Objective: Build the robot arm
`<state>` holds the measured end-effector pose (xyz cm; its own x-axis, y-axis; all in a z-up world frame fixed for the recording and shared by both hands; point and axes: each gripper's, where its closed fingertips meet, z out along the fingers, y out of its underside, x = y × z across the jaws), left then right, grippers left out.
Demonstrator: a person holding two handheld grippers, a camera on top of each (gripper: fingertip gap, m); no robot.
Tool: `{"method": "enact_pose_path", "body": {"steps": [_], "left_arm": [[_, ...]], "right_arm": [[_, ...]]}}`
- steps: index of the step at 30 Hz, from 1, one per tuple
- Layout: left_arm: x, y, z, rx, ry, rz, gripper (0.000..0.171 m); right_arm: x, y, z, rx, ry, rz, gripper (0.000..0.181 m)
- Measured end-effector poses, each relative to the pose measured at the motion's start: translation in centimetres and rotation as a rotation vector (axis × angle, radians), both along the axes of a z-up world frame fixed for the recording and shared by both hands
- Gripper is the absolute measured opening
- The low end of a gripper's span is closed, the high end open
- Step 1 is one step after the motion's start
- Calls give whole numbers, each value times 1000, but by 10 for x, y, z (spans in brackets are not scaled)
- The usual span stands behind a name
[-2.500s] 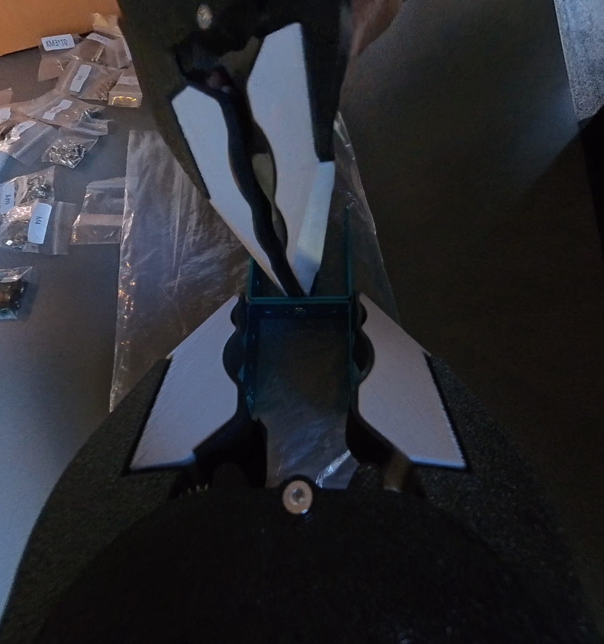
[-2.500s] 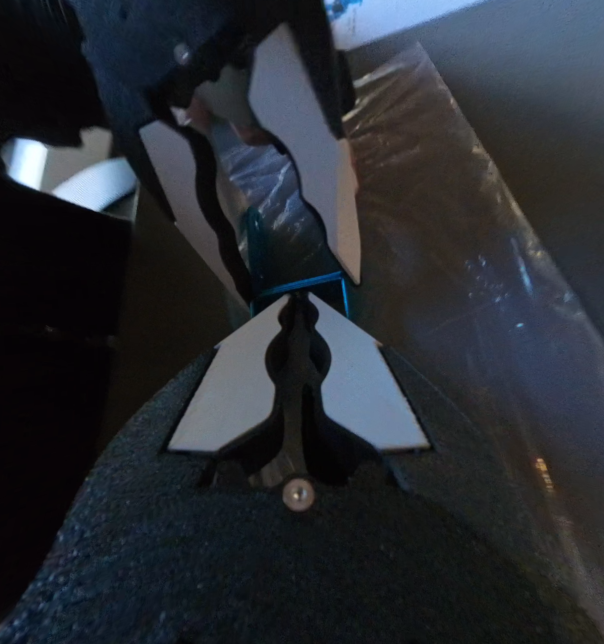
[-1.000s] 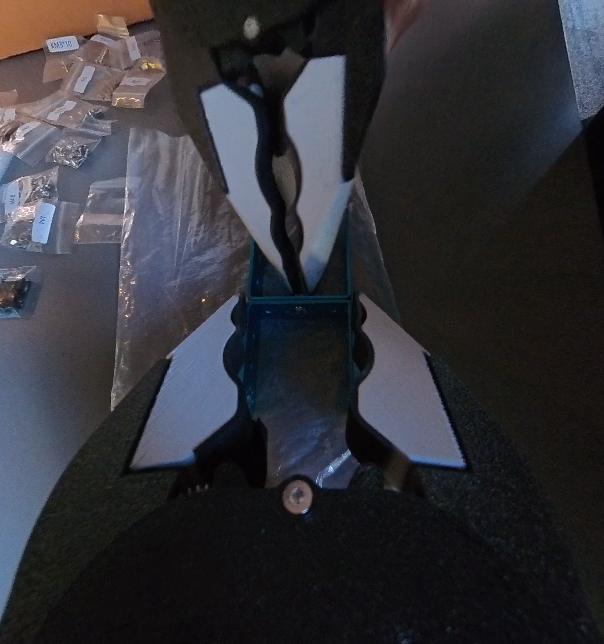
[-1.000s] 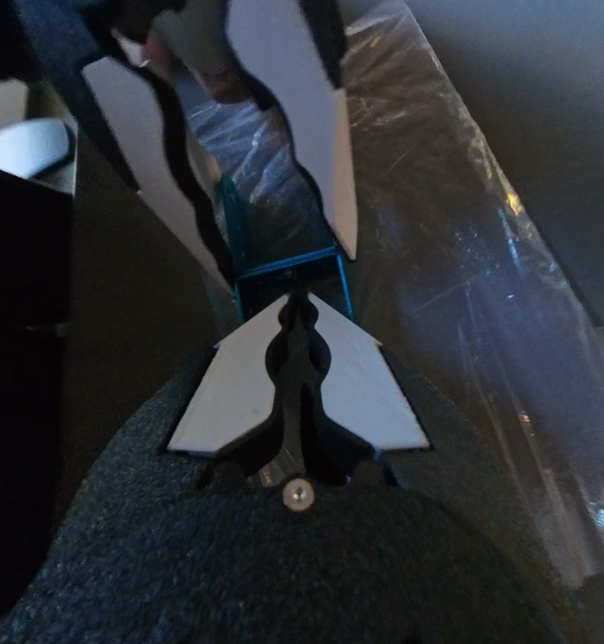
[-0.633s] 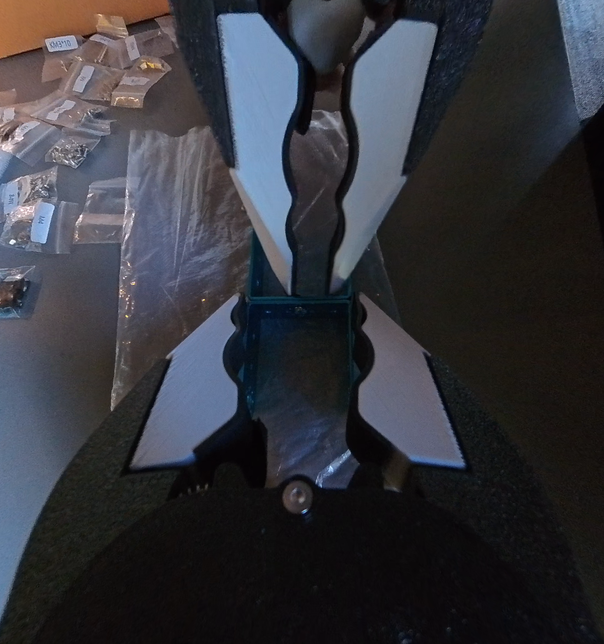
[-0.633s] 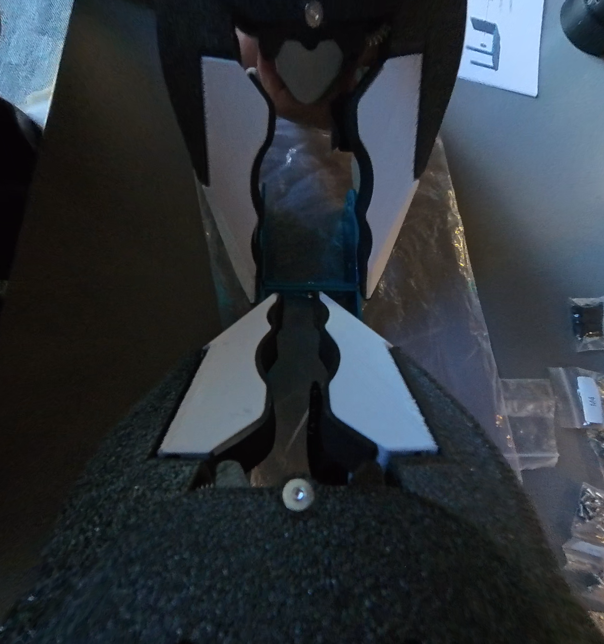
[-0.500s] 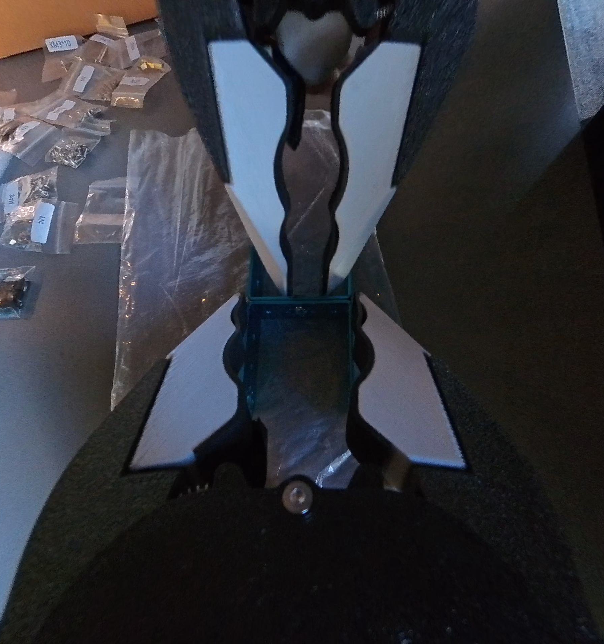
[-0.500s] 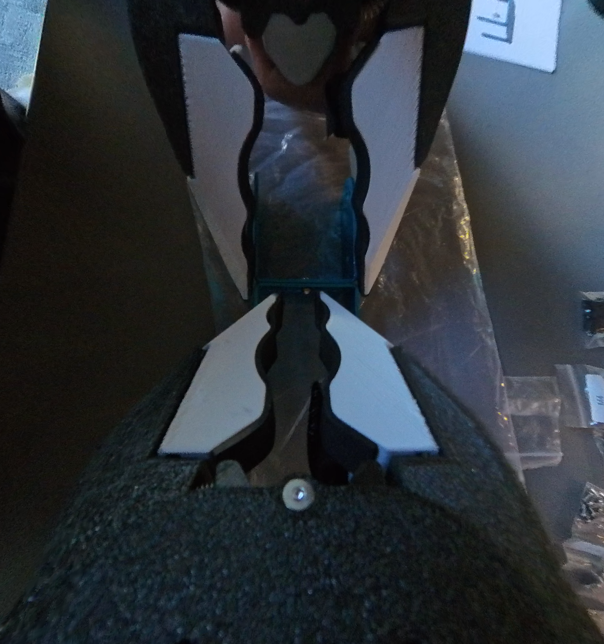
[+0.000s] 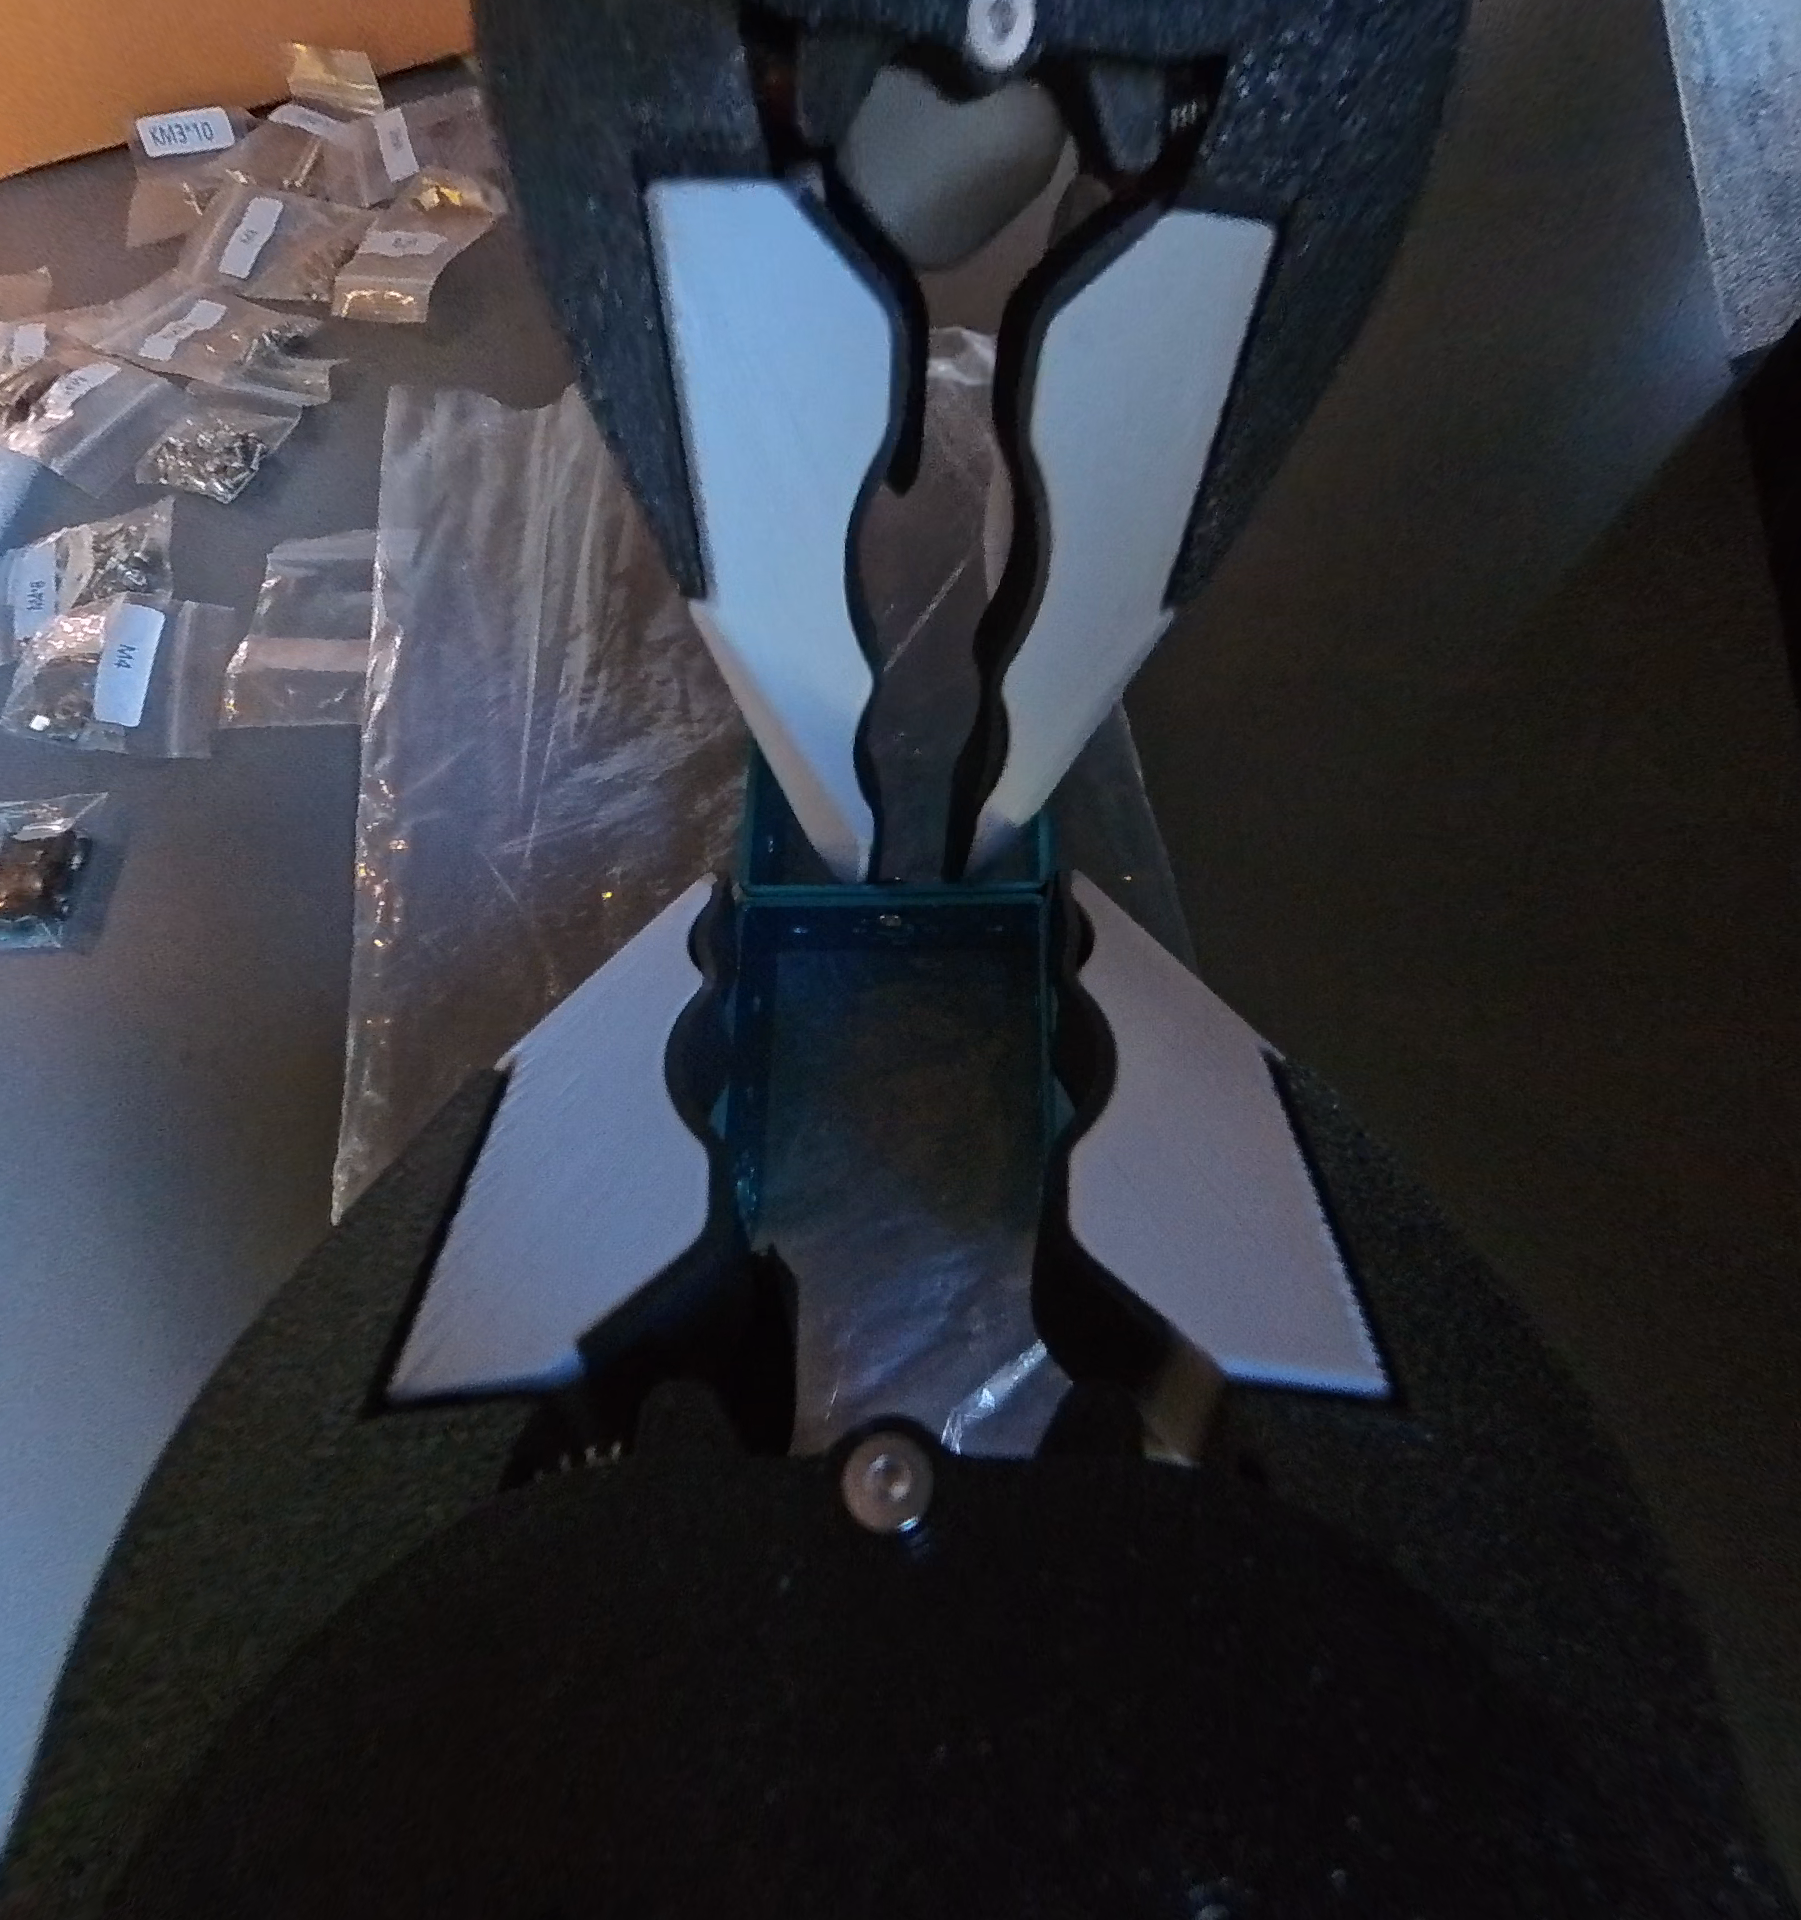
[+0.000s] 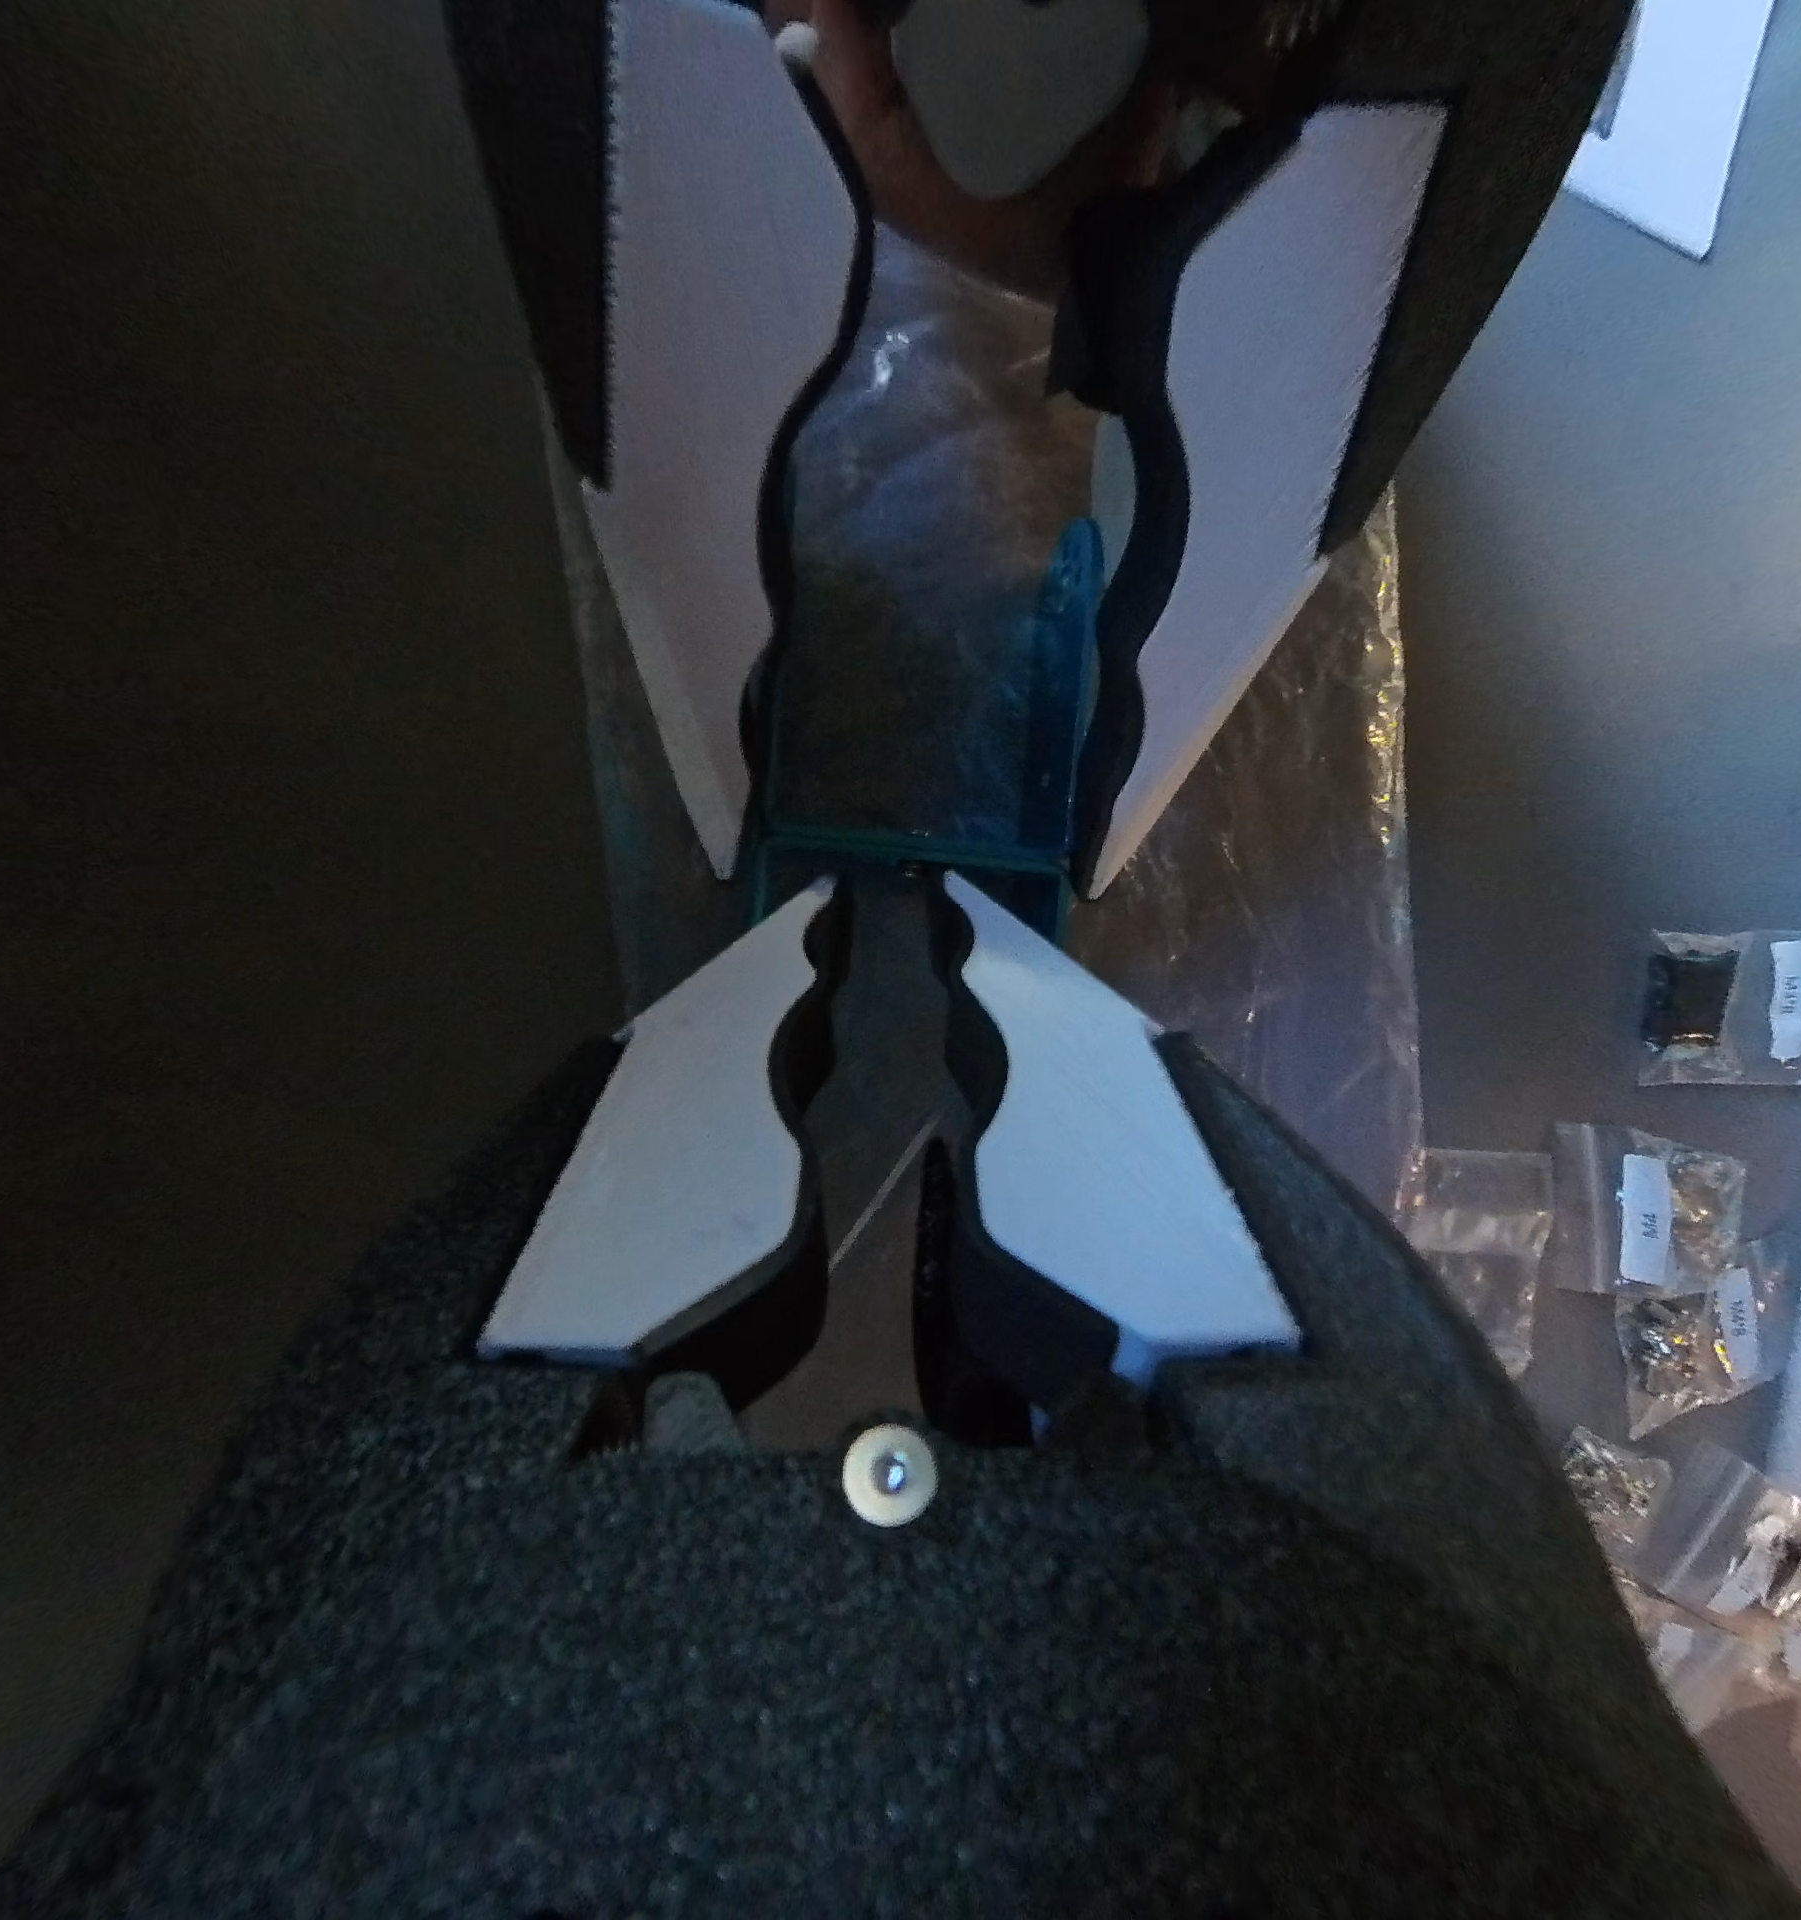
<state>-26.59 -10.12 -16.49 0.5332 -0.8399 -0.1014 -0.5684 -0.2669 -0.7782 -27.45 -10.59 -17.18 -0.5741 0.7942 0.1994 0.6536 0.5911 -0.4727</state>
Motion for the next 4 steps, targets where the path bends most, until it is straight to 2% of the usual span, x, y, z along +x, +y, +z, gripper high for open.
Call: {"method": "enact_pose_path", "body": {"steps": [4], "left_arm": [[0, 0, 0, 0, 0, 0, 61]], "right_arm": [[0, 2, -4, 2, -29, 10, 13]]}}
